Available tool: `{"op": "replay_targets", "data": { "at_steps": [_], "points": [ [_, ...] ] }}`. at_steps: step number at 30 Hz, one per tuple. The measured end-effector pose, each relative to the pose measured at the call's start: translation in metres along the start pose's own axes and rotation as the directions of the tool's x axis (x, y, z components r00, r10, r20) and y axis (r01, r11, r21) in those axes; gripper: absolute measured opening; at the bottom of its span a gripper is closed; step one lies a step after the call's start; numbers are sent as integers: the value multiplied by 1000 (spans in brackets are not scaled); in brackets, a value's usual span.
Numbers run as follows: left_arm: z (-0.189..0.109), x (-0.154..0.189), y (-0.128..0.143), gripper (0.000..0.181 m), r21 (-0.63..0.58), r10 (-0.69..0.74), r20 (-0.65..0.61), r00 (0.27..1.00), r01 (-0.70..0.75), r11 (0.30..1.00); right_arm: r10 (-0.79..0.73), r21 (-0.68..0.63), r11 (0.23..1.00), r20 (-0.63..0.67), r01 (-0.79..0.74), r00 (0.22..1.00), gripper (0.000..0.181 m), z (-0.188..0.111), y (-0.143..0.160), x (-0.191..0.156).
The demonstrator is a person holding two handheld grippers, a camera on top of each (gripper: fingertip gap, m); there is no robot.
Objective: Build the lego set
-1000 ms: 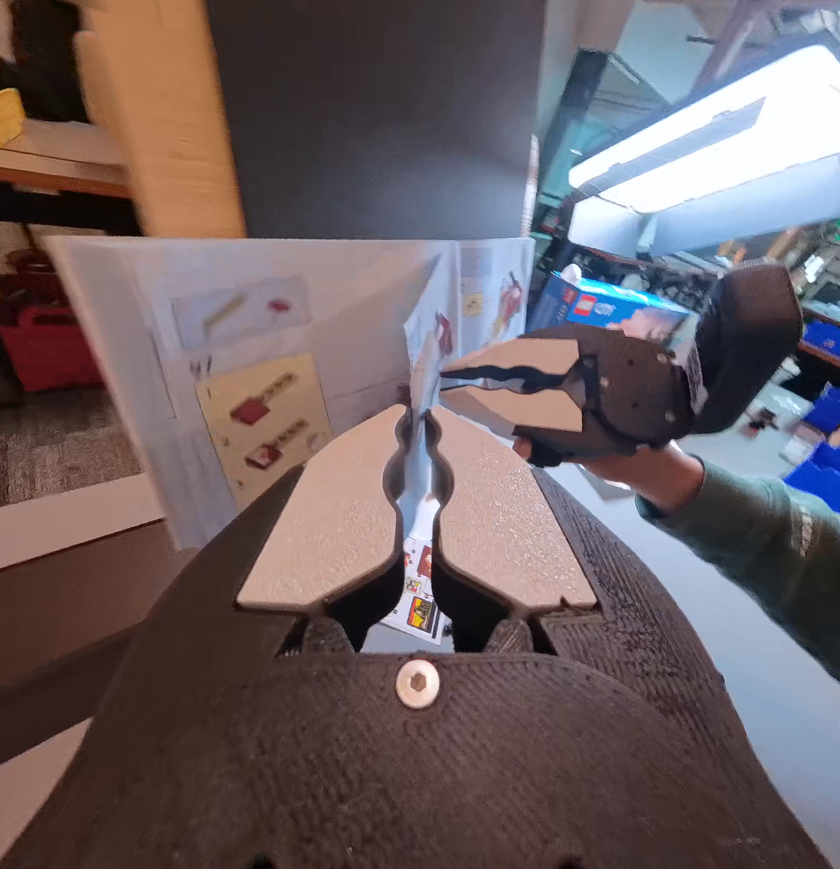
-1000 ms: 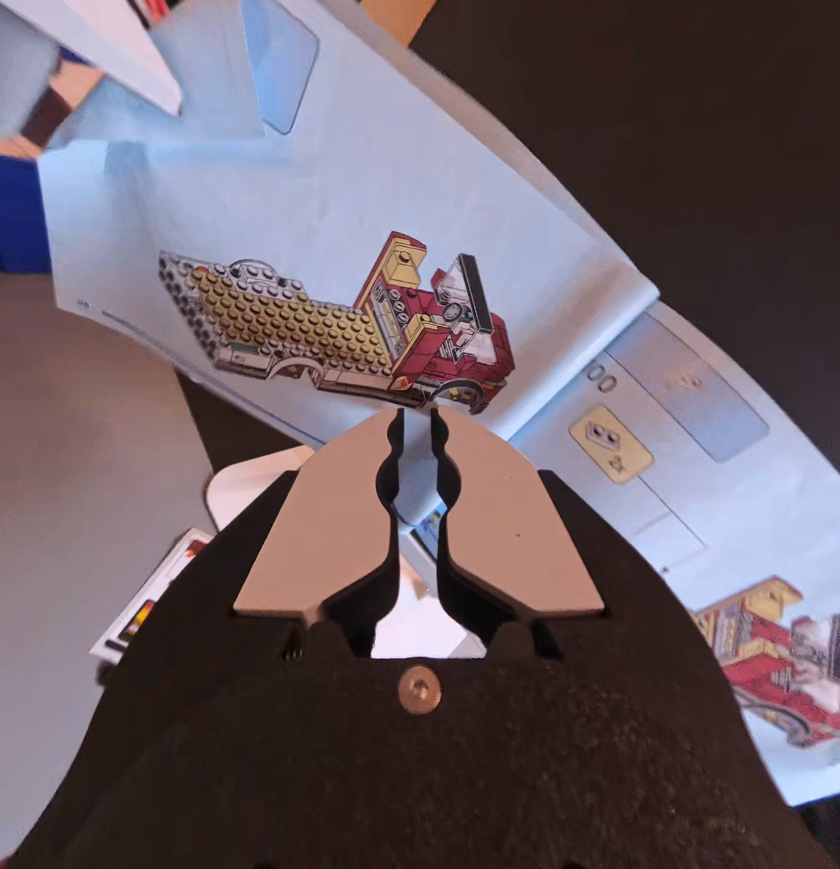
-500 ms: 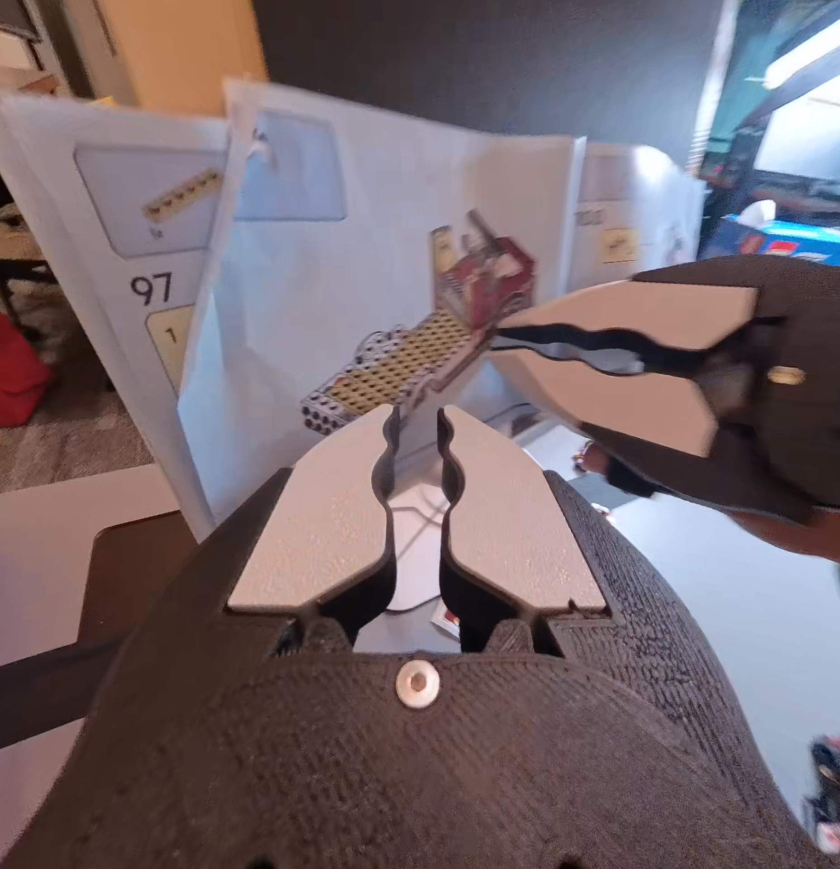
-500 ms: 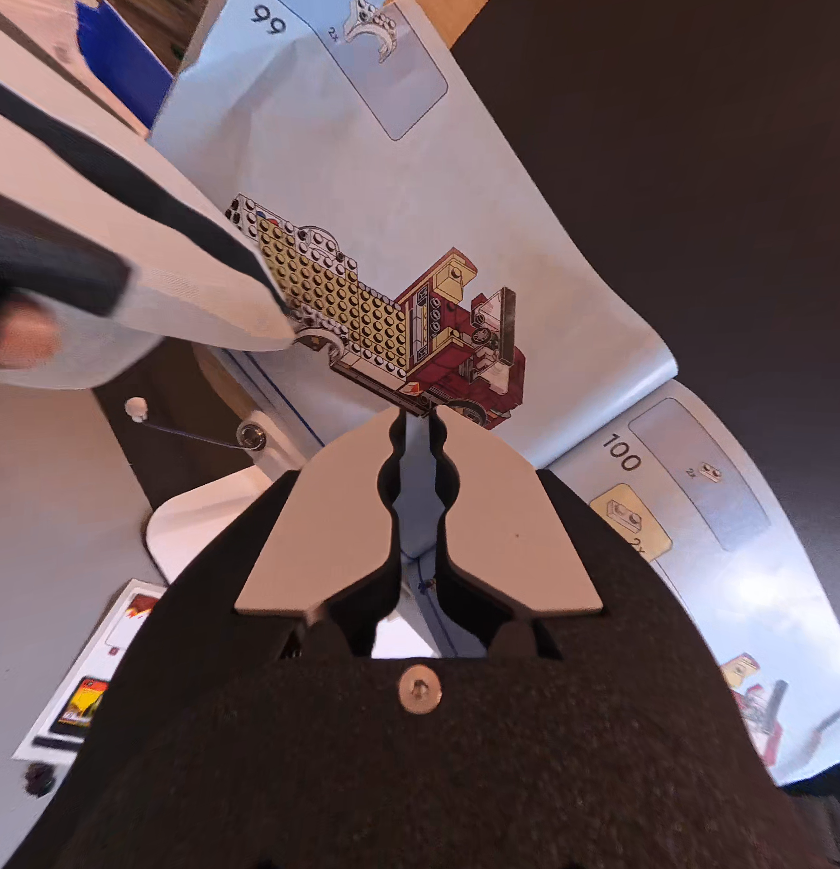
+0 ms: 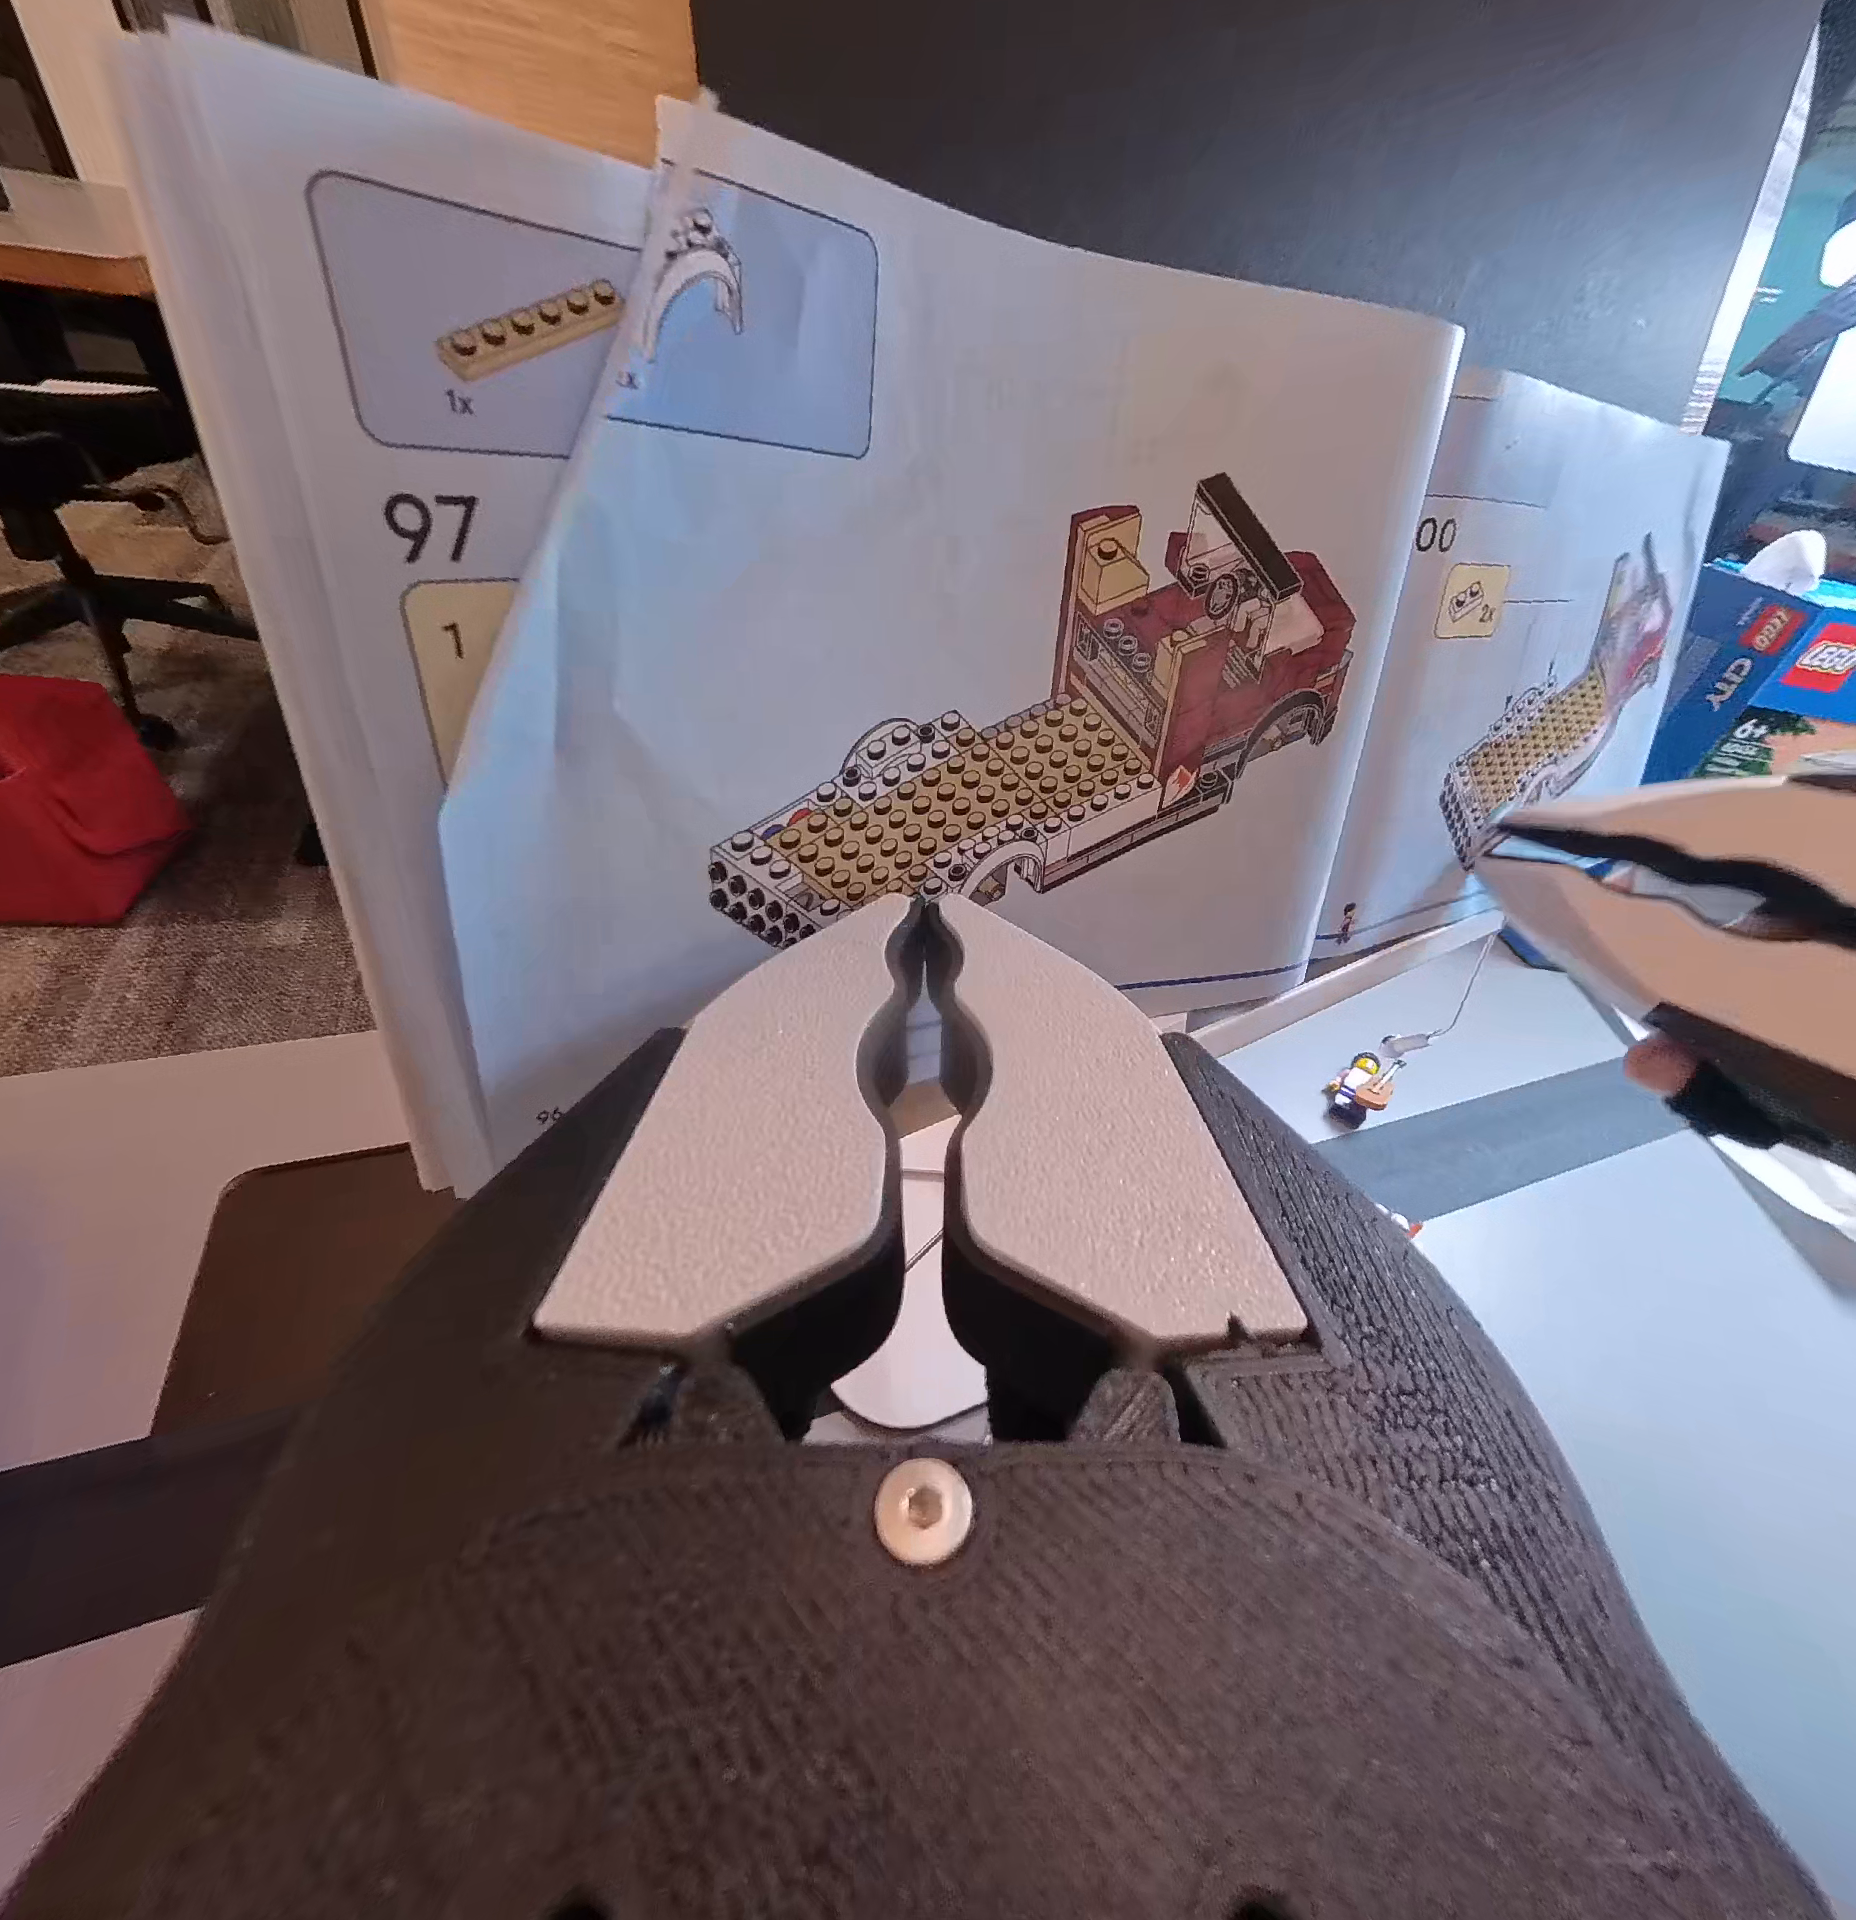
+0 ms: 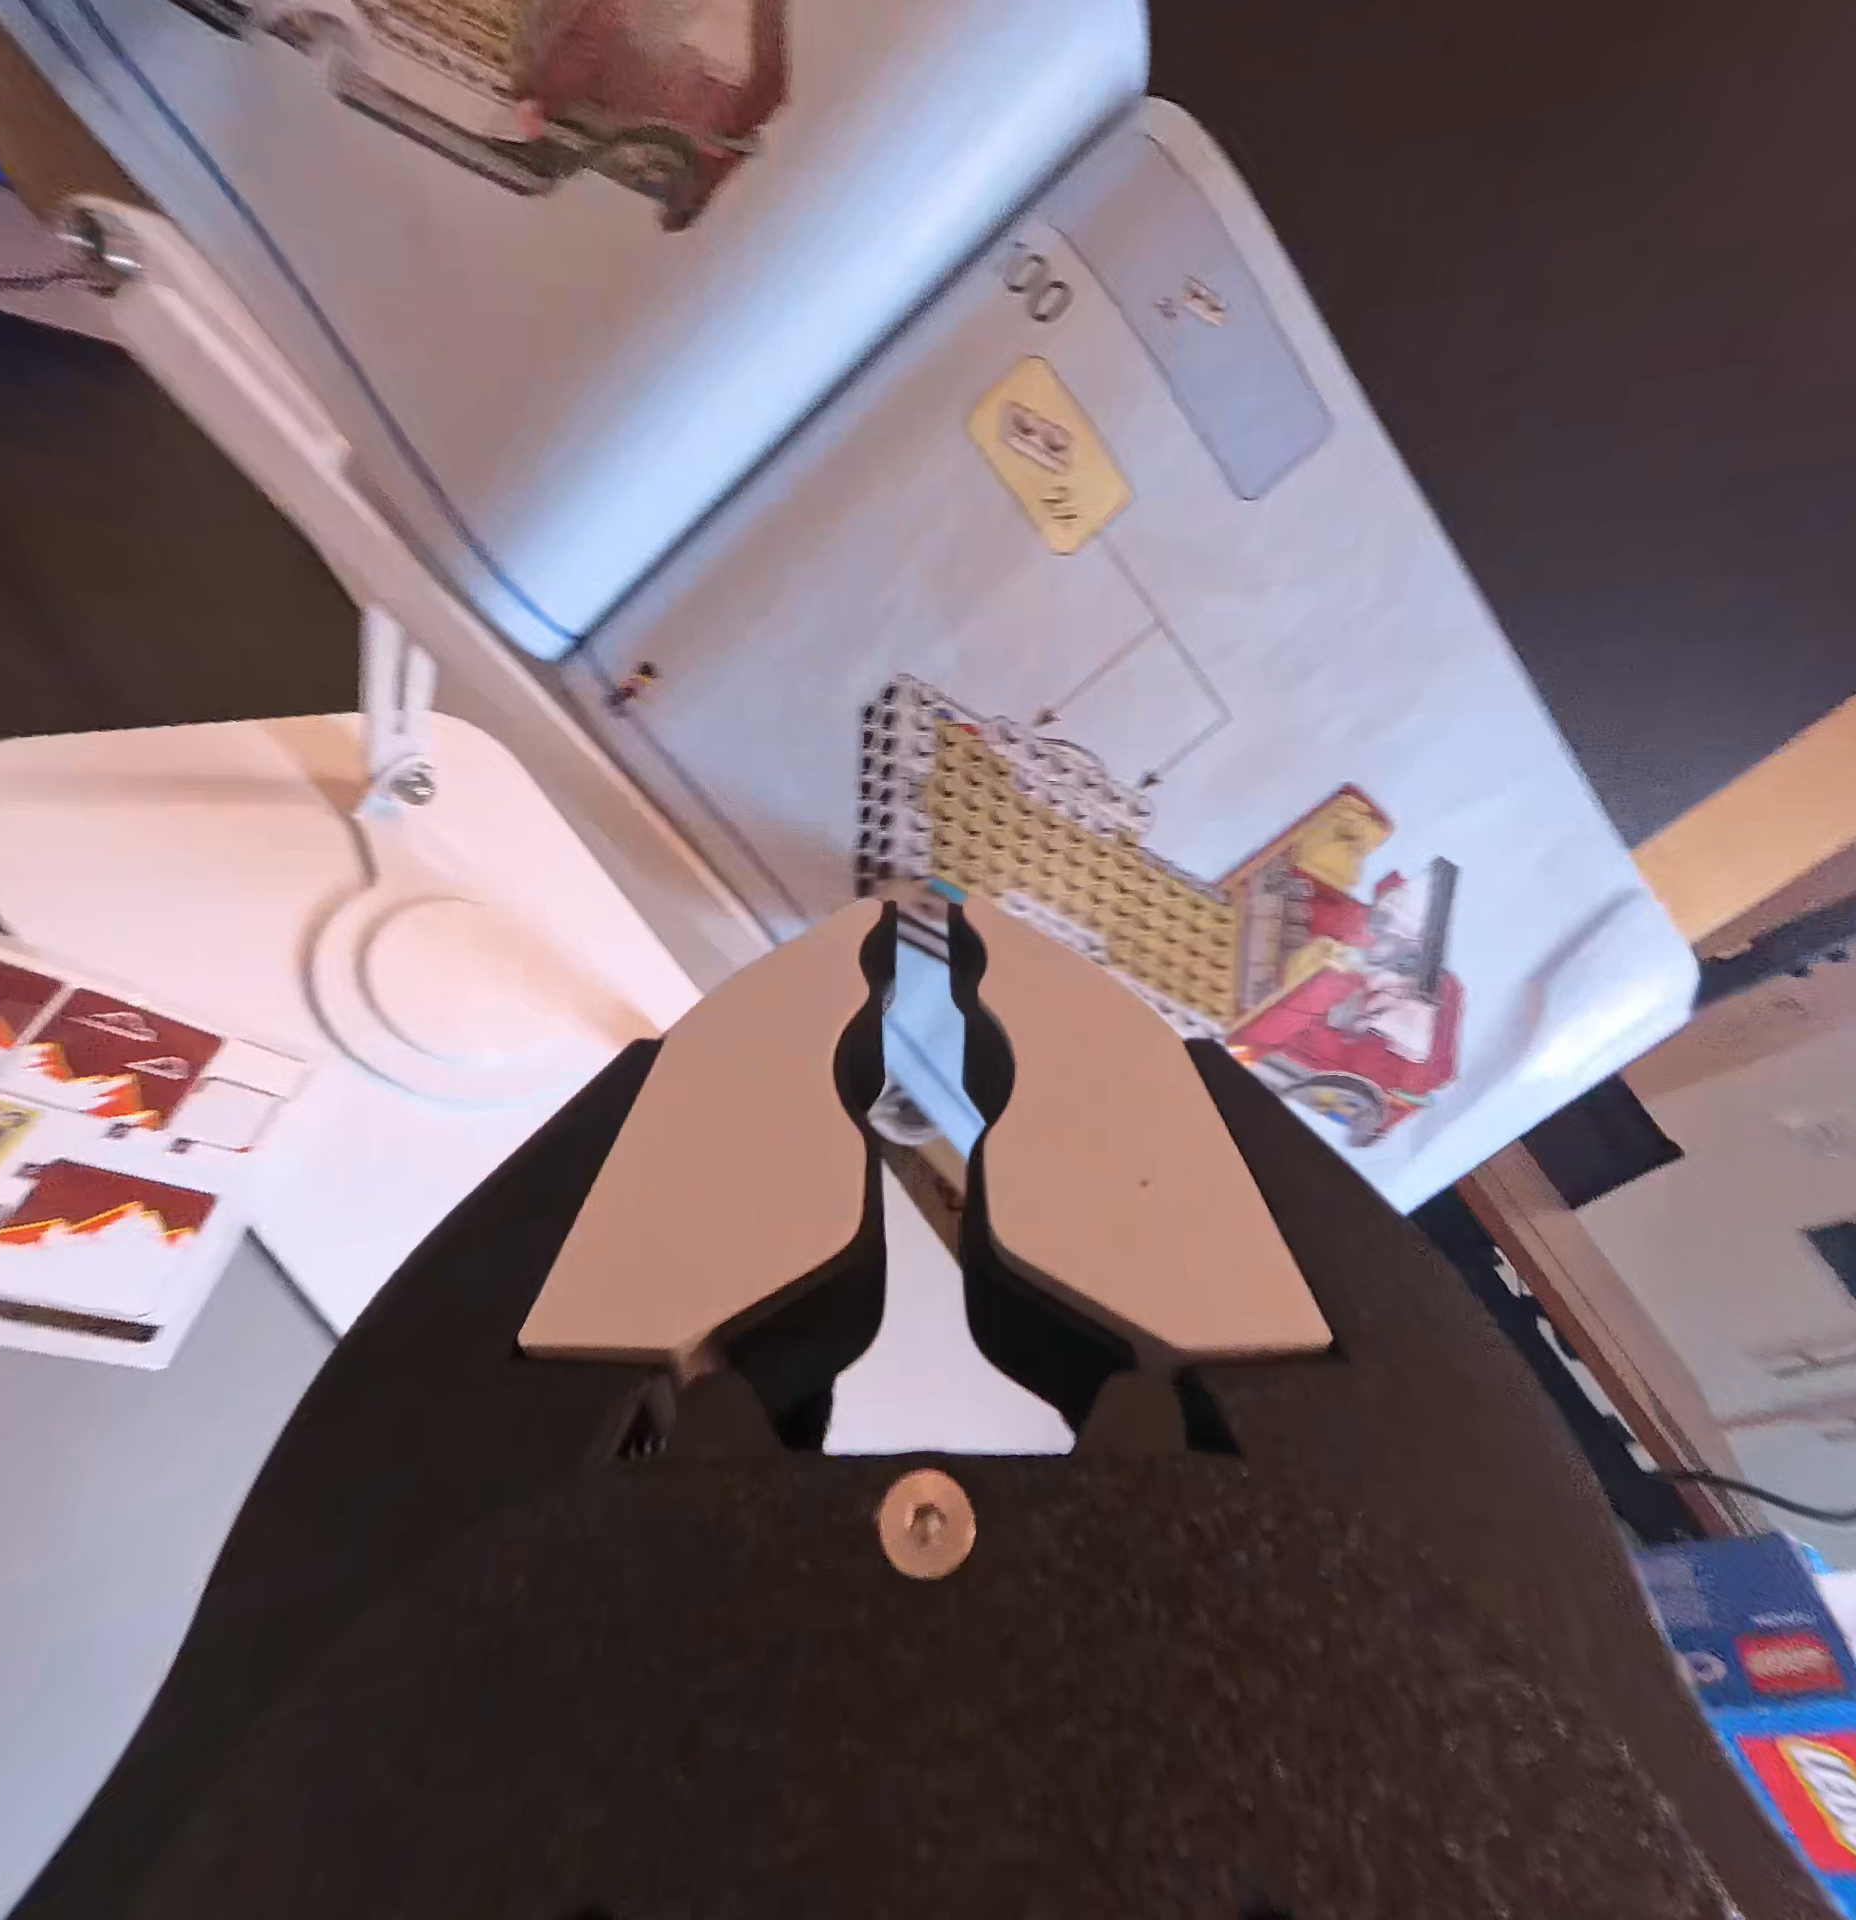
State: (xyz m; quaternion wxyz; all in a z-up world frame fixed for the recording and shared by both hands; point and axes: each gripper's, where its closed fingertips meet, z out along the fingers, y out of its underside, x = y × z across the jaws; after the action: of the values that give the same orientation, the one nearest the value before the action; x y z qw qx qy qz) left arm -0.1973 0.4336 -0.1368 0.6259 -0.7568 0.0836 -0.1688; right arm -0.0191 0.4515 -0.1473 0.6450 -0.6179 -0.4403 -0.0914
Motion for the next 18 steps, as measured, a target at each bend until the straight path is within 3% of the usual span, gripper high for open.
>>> {"op": "replay_targets", "data": {
  "at_steps": [3,7,10,15,18],
  "points": [
    [-1,-1,0,0,12,16,22,1000,-16,1000,13,-48,999,-22,-14,1000,23,4,4,24],
    [-8,-12,1,0,50,14,62,998,-17,999,-20,-61,998,-136,12,991,15,4,19,51],
    [-9,-17,4,0,47,13,53,999,-15,999,-49,-66,997,-143,40,989,27,6,18,63],
    [-9,-16,0,0,46,71,66,995,-74,996,-99,-94,992,-214,80,972,26,7,11,100],
    [-9,-15,3,0,81,72,73,995,-78,994,8,-62,998,-201,-21,980,14,5,18,89]
  ]
}}
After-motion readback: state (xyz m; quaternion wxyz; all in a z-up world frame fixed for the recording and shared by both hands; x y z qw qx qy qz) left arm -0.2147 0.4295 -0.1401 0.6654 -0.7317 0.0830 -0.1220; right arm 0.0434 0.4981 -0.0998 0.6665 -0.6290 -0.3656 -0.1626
